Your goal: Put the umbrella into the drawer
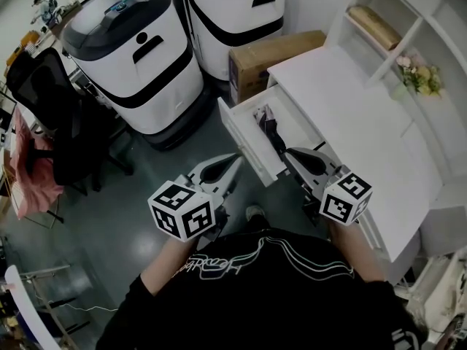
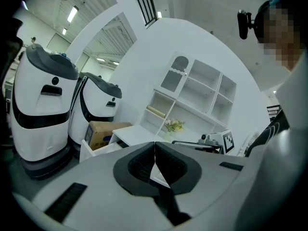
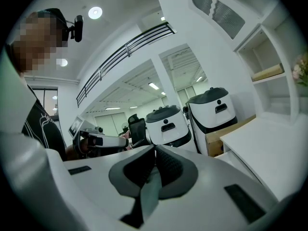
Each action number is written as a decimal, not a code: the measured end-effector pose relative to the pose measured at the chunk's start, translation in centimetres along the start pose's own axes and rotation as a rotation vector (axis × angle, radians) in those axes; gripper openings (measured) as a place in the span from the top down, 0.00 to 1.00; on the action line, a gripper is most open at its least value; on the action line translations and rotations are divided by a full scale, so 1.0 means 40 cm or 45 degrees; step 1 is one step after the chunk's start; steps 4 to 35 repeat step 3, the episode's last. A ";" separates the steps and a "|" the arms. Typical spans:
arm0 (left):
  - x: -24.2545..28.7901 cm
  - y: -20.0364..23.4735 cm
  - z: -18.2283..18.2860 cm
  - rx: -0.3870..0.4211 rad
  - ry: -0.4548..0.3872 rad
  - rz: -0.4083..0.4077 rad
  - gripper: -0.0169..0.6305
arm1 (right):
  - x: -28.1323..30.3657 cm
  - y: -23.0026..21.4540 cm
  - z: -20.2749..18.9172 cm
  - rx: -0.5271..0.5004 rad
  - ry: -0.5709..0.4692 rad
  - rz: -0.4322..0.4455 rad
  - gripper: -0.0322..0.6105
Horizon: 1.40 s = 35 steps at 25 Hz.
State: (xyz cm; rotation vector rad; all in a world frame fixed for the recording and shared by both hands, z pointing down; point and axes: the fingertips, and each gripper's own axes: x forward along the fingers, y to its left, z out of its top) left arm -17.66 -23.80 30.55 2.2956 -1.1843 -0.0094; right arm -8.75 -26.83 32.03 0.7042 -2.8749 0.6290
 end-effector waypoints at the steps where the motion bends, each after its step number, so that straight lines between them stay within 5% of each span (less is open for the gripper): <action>1: -0.004 -0.002 -0.002 0.001 -0.002 0.001 0.94 | -0.003 0.002 -0.003 0.001 -0.001 -0.004 0.88; 35: -0.011 -0.005 -0.006 0.003 -0.007 0.003 0.94 | -0.008 0.007 -0.009 0.003 -0.005 -0.009 0.88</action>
